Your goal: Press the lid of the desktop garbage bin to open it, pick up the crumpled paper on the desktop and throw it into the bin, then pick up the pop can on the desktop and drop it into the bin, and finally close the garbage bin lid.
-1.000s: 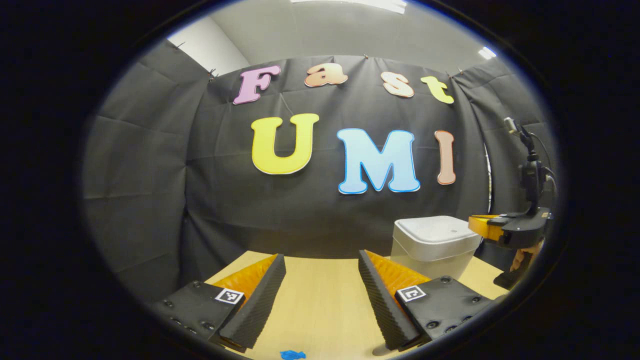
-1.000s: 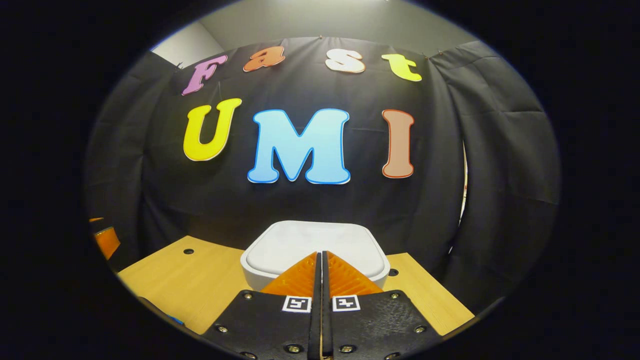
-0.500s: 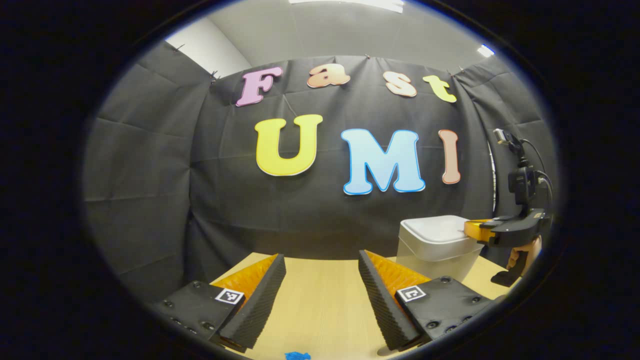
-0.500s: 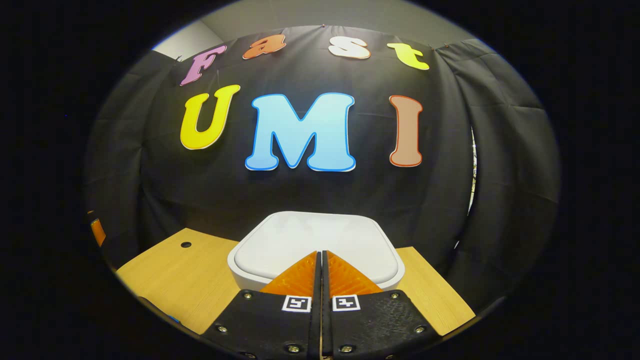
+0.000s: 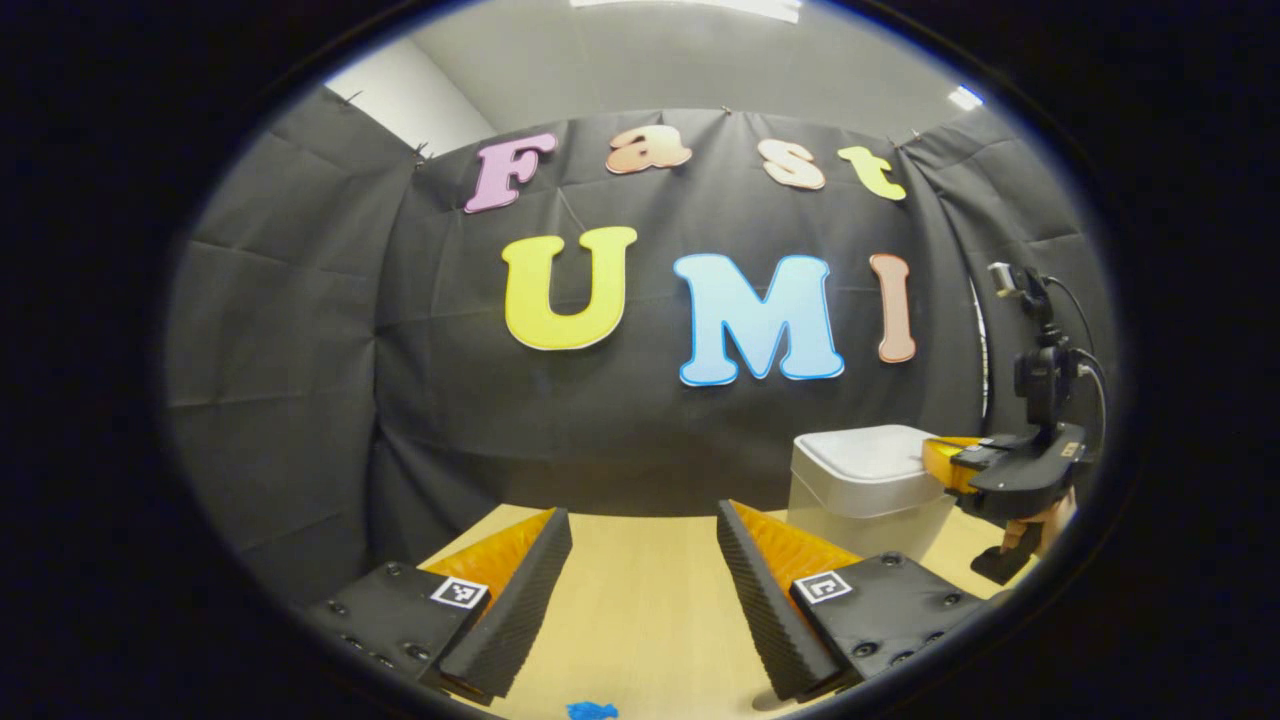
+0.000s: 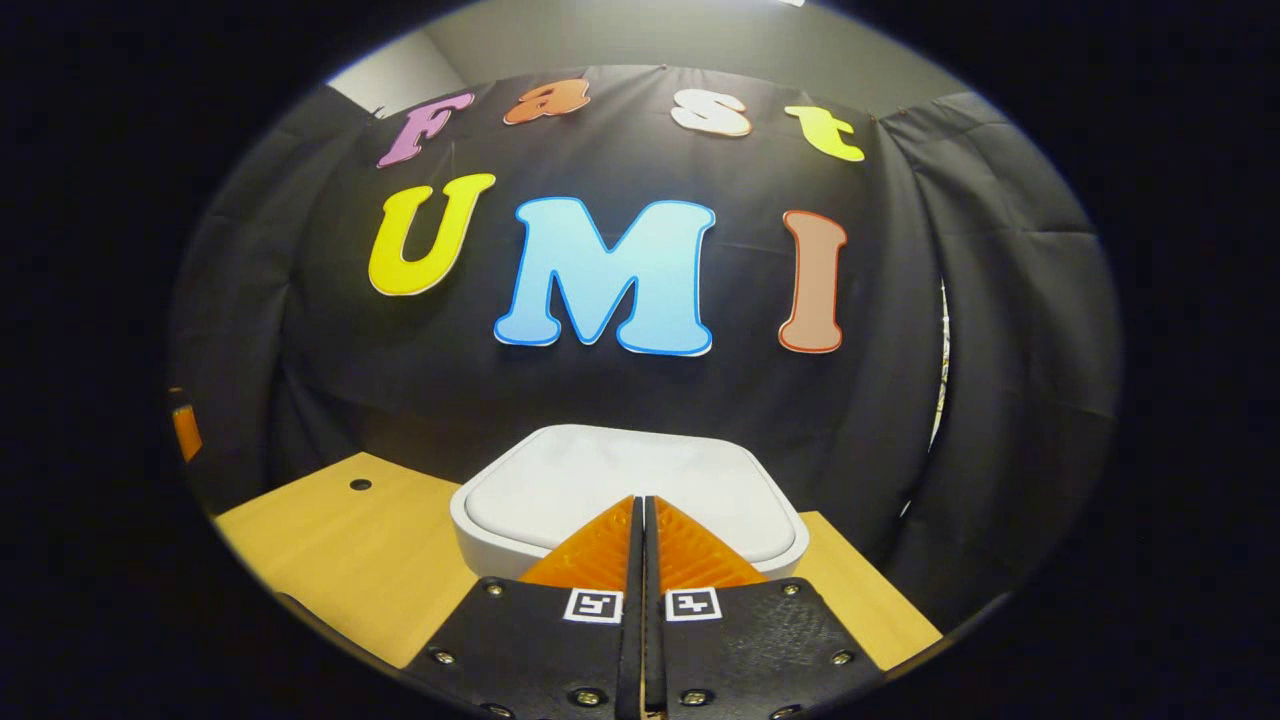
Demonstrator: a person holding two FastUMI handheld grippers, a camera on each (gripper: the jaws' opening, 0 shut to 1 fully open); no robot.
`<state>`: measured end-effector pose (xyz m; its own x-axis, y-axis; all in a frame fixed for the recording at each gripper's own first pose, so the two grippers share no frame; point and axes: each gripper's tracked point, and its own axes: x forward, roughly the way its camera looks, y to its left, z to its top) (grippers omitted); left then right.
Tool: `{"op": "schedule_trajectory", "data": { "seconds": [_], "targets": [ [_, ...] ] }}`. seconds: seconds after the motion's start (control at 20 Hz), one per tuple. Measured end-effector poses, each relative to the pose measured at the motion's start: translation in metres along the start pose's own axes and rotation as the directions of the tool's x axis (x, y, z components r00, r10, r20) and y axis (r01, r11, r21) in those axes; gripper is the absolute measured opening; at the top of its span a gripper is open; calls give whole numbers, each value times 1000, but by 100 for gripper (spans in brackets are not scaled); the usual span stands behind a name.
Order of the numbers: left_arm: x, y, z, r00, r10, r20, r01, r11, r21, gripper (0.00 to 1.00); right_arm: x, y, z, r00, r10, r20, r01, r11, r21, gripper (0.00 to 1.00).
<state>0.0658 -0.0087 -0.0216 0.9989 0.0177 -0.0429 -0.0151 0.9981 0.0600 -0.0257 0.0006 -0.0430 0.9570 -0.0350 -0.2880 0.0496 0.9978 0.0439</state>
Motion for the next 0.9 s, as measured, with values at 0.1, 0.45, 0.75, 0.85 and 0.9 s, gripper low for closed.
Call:
{"op": "schedule_trajectory", "data": {
  "seconds": [0.1, 0.45, 0.75, 0.85, 0.9],
  "targets": [
    [-5, 4, 3, 1000, 10, 7, -10, 1000, 6, 96, 2, 1, 2, 1000, -5, 11, 4, 1000, 25, 1],
    [-20, 16, 4, 999, 45, 7, -45, 999, -4, 95, -2, -4, 32, 997, -31, 65, 23, 993, 119, 1],
    [-23, 12, 7, 999, 34, 16, -34, 999, -2, 95, -16, -12, 66, 986, -51, 157, 33, 993, 115, 1],
    [-24, 10, 8, 999, 29, 20, -29, 1000, -2, 95, -21, -15, 68, 986, -52, 157, 33, 992, 123, 1],
    [-25, 10, 8, 999, 28, 23, -28, 1000, -2, 96, -25, -16, 68, 986, -54, 159, 33, 991, 129, 1]
  ]
}}
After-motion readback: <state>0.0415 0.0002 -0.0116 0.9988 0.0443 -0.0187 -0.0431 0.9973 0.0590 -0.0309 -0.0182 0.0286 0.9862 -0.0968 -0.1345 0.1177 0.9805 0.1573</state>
